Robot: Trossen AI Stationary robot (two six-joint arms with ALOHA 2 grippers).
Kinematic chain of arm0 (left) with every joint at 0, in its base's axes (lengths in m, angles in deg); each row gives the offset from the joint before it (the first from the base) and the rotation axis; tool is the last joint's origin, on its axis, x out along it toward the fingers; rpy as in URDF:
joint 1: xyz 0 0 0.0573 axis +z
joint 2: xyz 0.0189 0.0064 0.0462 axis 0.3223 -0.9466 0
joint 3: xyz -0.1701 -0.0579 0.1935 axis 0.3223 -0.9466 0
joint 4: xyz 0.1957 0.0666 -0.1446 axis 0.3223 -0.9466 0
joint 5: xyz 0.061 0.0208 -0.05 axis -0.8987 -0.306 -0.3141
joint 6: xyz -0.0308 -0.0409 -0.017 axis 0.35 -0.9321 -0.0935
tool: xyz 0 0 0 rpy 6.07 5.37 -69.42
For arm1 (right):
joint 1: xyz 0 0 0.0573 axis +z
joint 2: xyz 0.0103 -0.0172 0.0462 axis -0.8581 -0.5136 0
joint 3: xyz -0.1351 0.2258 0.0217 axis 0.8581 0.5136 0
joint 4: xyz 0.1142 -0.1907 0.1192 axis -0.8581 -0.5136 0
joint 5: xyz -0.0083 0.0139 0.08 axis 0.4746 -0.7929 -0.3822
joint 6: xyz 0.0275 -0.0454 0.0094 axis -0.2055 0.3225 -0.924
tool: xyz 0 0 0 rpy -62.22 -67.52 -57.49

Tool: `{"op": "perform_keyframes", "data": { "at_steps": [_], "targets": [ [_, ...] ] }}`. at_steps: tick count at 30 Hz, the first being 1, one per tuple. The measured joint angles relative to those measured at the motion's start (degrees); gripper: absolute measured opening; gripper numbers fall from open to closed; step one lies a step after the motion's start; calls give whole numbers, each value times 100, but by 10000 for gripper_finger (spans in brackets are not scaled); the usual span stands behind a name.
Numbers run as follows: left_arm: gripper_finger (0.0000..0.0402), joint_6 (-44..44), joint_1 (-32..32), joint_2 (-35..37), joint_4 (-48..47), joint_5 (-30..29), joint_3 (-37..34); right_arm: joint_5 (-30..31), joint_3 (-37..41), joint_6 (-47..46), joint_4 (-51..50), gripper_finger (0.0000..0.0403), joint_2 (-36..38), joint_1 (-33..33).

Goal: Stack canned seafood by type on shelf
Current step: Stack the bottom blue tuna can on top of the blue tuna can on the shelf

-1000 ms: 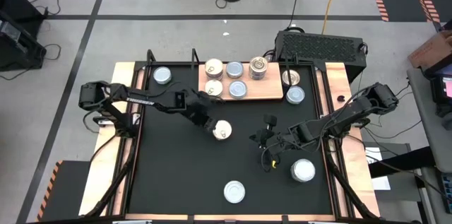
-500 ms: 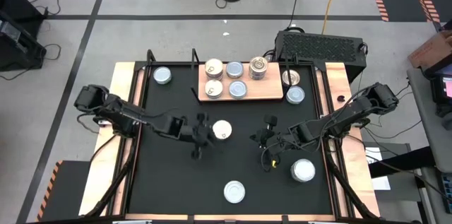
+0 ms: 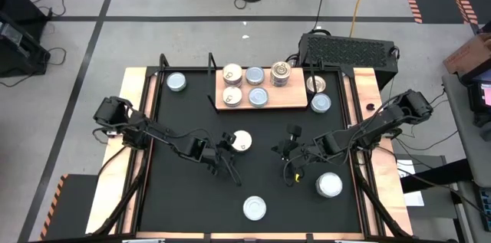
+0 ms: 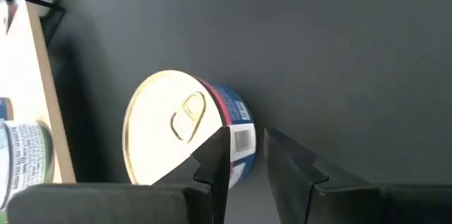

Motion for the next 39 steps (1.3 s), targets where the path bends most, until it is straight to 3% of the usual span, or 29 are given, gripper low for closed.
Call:
{"op": "perform_keyframes", "data": {
  "at_steps": [22, 31, 39],
  "targets": [
    [89, -20, 76, -293, 51, -399, 20, 0, 0, -22, 15, 0, 0, -4],
    [9, -28, 76, -308, -21, -924, 13, -2, 0, -24, 11, 0, 0, -4],
    [3, -29, -4, -328, -85, -998, 198, -2, 0, -24, 7, 0, 0, -4]
  ]
}}
